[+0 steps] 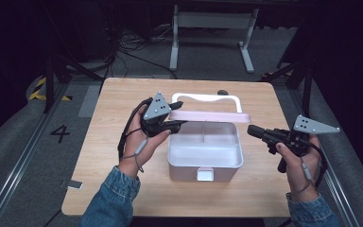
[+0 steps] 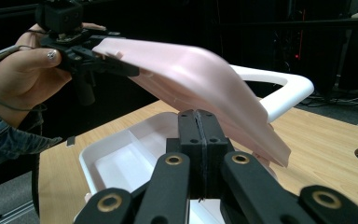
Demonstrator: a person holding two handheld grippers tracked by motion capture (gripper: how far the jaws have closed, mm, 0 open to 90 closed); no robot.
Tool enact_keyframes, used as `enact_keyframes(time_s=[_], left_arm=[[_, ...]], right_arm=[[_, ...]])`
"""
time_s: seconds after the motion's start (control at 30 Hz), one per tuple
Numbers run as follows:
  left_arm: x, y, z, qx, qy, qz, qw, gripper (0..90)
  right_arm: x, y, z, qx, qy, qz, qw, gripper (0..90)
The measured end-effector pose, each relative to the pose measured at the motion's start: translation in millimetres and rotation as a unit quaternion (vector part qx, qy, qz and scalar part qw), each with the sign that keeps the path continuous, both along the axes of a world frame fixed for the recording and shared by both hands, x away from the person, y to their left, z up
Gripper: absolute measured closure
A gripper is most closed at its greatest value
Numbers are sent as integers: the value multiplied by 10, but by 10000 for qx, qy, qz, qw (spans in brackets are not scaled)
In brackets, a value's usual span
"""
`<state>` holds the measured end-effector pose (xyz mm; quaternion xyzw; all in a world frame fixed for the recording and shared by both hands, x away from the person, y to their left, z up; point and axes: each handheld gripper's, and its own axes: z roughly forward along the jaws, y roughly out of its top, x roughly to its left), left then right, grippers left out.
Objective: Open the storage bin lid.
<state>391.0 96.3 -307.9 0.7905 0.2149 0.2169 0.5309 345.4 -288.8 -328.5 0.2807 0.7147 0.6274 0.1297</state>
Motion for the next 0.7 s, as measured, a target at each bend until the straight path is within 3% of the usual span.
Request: enact_keyframes(time_s=[0.17,0.3,0.7], left_arm=[[86,3,58,-68,118,52,9999,552],[150,-11,98,-77,224,59,9997,571],[412,-26,182,-58,301,124,9995,582]], right_arm=[[-68,-46,9,-236,-37,-44,9997,900],[-118,-130,22,-278,-72,-153,9995,900],[-290,-414,-11,-298,22,-549,9980,900]])
